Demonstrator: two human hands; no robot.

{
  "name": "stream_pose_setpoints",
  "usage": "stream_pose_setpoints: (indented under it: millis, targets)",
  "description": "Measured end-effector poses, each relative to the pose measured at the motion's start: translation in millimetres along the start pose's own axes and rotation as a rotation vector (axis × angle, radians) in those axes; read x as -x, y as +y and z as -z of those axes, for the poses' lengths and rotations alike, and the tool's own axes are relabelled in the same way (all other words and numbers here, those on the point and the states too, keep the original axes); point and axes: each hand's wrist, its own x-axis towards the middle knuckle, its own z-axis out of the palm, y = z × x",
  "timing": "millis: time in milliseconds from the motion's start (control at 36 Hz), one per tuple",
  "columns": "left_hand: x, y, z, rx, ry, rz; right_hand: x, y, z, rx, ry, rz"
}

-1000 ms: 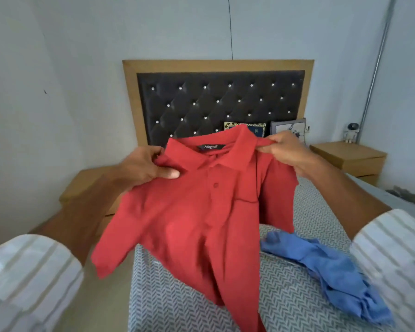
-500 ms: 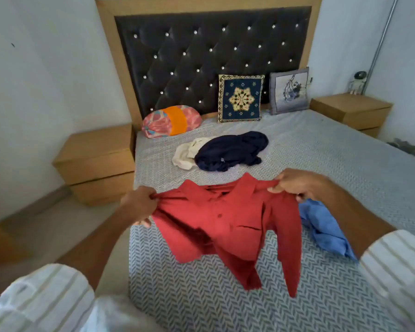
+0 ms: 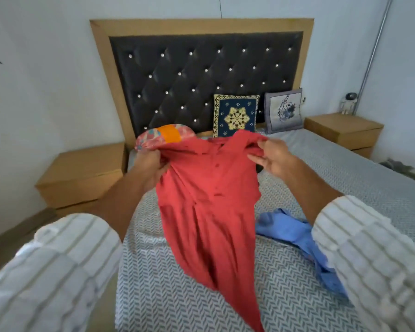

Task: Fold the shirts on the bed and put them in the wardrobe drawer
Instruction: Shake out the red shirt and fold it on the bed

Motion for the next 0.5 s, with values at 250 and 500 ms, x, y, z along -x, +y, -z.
stream_pose_setpoints:
  millis: [250,500]
  targets:
    - [-3.7,151.4,-43.3,0.076,0.012,-0.44,-7.9,-135.0,-31.9,-0.124,-0.026,0.429]
    - [21.3,129.6,-14.0,-0.139,0.035,-0.612,9.6,-110.3,-9.8,-0.031,-0.055,0.503]
